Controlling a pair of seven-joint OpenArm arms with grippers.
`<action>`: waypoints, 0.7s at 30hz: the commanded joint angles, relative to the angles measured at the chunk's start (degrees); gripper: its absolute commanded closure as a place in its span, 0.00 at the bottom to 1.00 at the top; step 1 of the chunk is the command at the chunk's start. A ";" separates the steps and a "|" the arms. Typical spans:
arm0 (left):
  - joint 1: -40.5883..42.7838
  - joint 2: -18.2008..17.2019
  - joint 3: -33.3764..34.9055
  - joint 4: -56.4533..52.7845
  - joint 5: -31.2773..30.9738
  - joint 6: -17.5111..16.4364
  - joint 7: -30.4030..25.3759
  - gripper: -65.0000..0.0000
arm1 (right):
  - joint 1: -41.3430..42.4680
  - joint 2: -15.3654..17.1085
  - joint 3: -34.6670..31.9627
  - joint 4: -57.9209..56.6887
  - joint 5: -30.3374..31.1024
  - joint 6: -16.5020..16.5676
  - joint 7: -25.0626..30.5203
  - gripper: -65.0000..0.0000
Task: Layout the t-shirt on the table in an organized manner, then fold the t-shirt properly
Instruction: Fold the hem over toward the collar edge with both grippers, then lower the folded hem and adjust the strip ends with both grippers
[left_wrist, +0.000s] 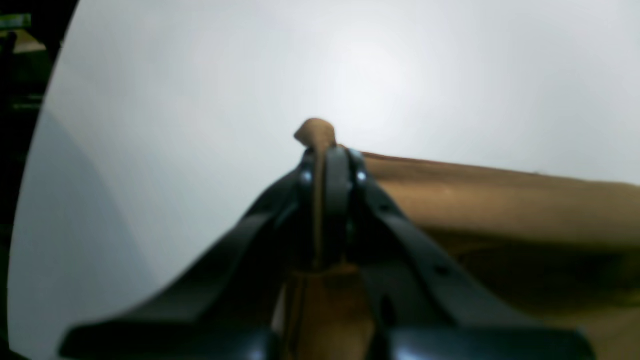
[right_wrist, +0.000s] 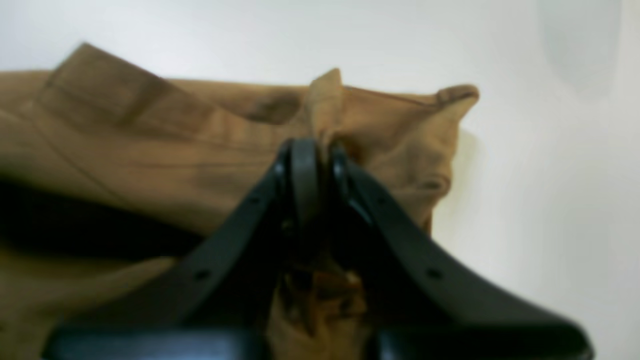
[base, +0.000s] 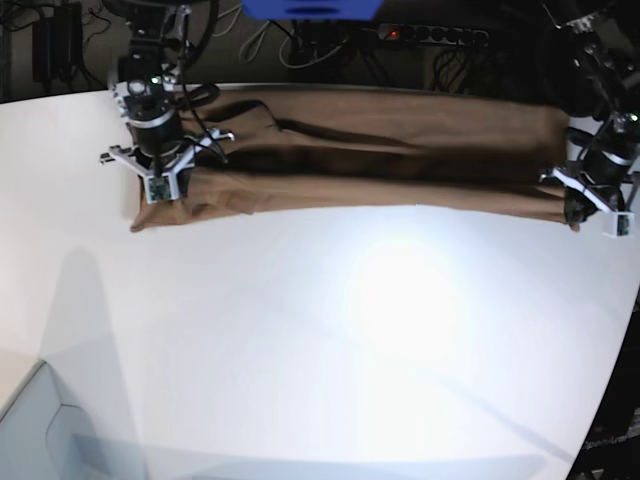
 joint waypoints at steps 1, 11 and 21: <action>0.41 -0.99 -0.34 0.80 -0.46 0.45 -1.77 1.00 | -0.40 0.06 0.13 1.26 0.28 -0.19 1.37 0.97; 3.05 0.15 -0.08 -0.70 -0.02 0.45 -1.85 1.00 | -3.31 0.24 0.04 2.84 2.74 -0.19 1.46 0.97; 0.32 -0.11 0.01 -9.58 -0.02 0.45 -1.85 1.00 | -3.48 0.50 0.04 2.32 4.67 -0.19 1.19 0.97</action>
